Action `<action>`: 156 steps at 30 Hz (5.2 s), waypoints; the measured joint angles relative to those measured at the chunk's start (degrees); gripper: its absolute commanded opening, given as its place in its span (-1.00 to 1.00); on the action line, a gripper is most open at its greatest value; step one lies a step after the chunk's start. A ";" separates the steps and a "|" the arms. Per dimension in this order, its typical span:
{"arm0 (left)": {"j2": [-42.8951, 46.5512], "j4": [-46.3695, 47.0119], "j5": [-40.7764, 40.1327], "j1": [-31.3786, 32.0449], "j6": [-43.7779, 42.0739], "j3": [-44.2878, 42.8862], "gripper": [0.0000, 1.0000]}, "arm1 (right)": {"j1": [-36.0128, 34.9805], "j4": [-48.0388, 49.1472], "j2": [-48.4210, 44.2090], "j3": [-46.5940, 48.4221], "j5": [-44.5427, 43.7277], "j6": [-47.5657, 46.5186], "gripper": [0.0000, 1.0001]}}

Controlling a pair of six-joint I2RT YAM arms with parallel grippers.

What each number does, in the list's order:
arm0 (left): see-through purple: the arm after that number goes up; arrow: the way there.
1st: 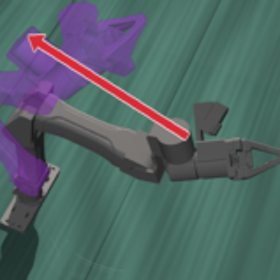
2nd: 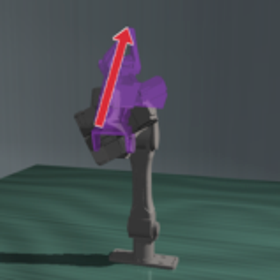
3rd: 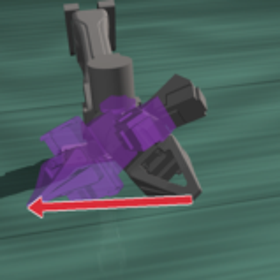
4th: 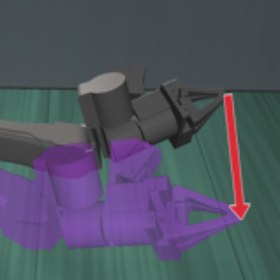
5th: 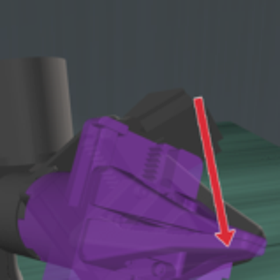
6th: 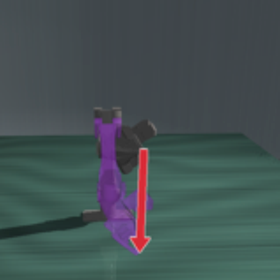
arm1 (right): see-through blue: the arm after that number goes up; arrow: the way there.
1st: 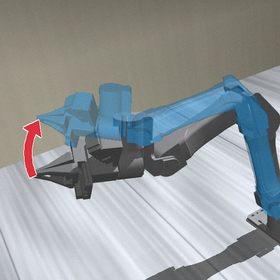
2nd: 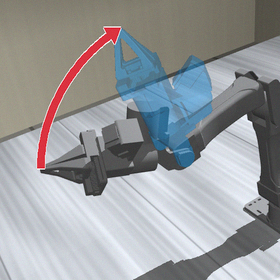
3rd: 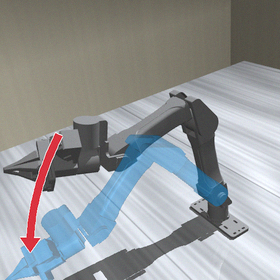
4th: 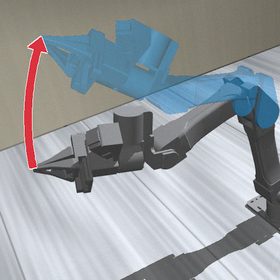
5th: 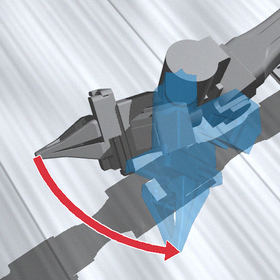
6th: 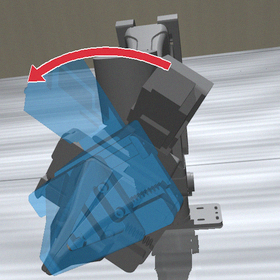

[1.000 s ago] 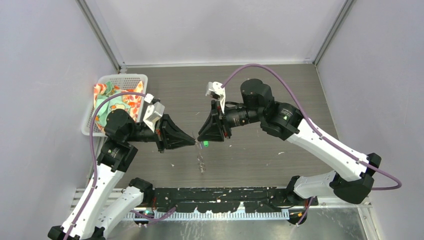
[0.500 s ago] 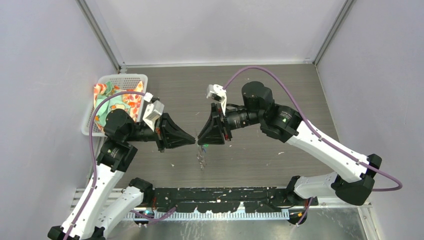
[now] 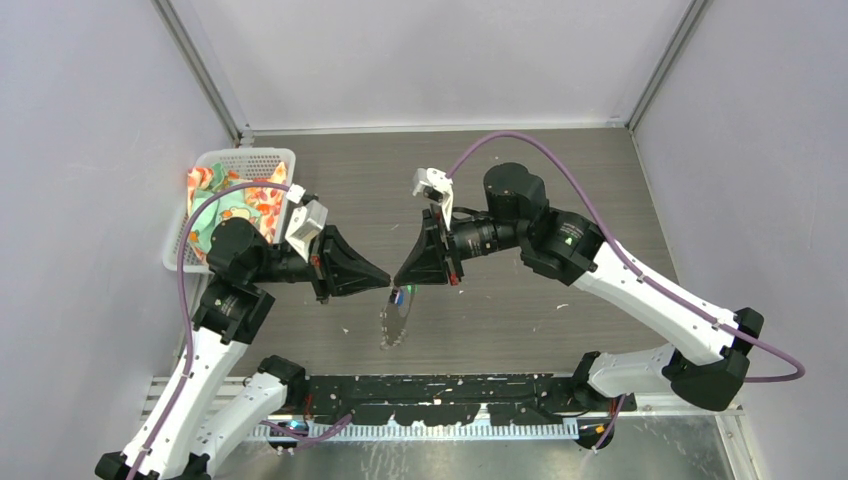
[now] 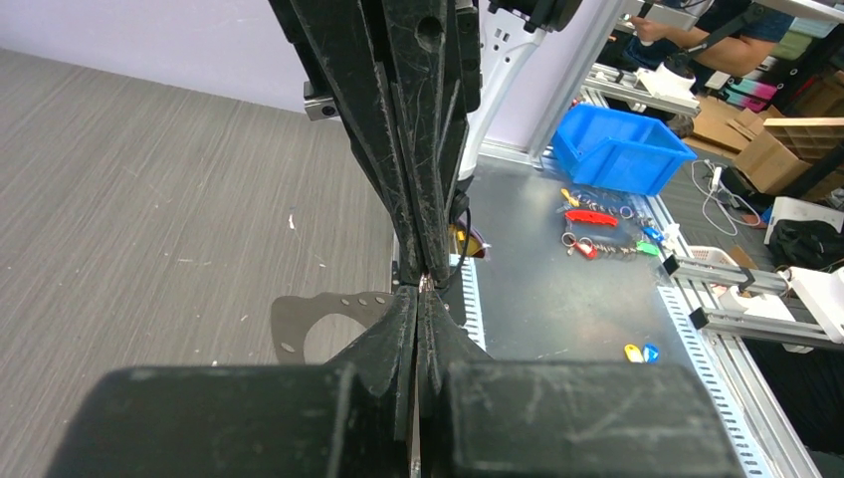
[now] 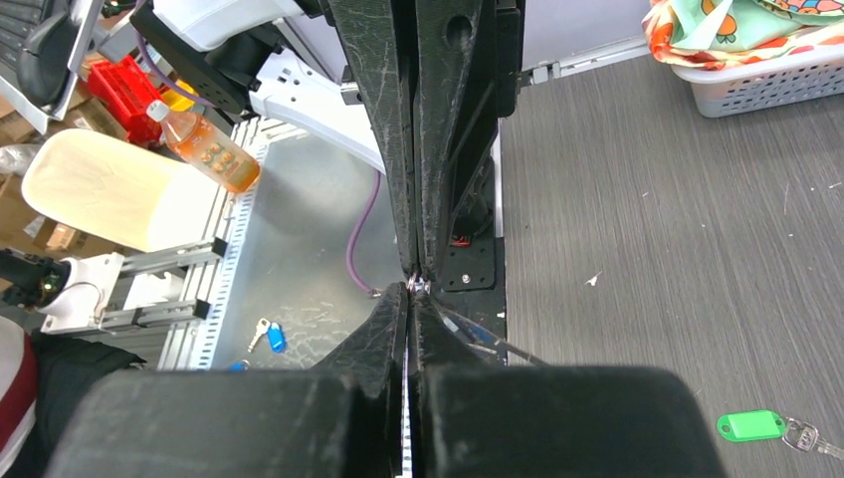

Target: Put the keys on the keyring

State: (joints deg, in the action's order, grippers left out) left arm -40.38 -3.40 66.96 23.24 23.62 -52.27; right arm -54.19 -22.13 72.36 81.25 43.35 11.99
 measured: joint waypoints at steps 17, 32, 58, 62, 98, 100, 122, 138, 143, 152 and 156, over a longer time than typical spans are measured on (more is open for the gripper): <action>0.02 -0.50 -2.49 0.07 -0.61 0.00 -0.39 | -1.20 -2.03 -1.49 -0.48 -7.15 -1.90 -0.98; -12.83 -43.21 2.73 0.13 -38.25 -16.22 0.12 | -6.05 -32.83 10.58 18.32 -13.99 -11.93 -0.98; -10.86 -37.44 1.33 3.82 -35.52 -10.99 -0.55 | -7.21 -39.21 16.92 26.38 -14.19 -13.68 -0.98; -11.17 -36.76 1.18 4.11 -34.51 -10.99 -0.90 | -7.19 -39.45 17.18 26.80 -13.94 -13.73 -0.98; -6.03 -7.74 -4.74 5.20 -7.91 -4.90 -0.99 | -3.43 -2.93 -10.93 -9.84 -20.35 4.76 0.11; -6.12 -6.97 -4.57 5.20 -7.39 -5.35 -0.99 | -3.43 -1.33 -10.93 -9.86 -20.59 5.35 0.10; -5.55 -6.12 -3.32 5.20 -5.99 -5.90 -0.99 | -3.43 3.48 -10.84 -9.90 -18.47 7.10 -0.80; -5.03 -6.03 -3.30 5.20 -5.97 -5.90 -0.99 | -3.43 3.28 -8.61 -10.45 -14.47 8.90 -0.85; -4.96 -5.99 -3.30 5.20 -5.97 -5.90 -0.99 | -3.43 3.30 -8.24 -10.54 -13.55 9.18 -0.80; -4.70 -5.77 -3.26 5.20 -5.99 -5.90 -0.99 | -3.43 -3.56 -6.64 -7.52 -13.55 6.64 -0.07; -4.44 -5.77 -3.04 5.20 -6.01 -5.90 -0.99 | -3.43 -9.40 -6.56 -1.44 -15.08 2.82 0.15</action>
State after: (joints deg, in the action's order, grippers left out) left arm -44.82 -9.17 63.92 28.45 17.61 -58.17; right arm -57.63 -31.53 65.80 79.81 28.27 14.81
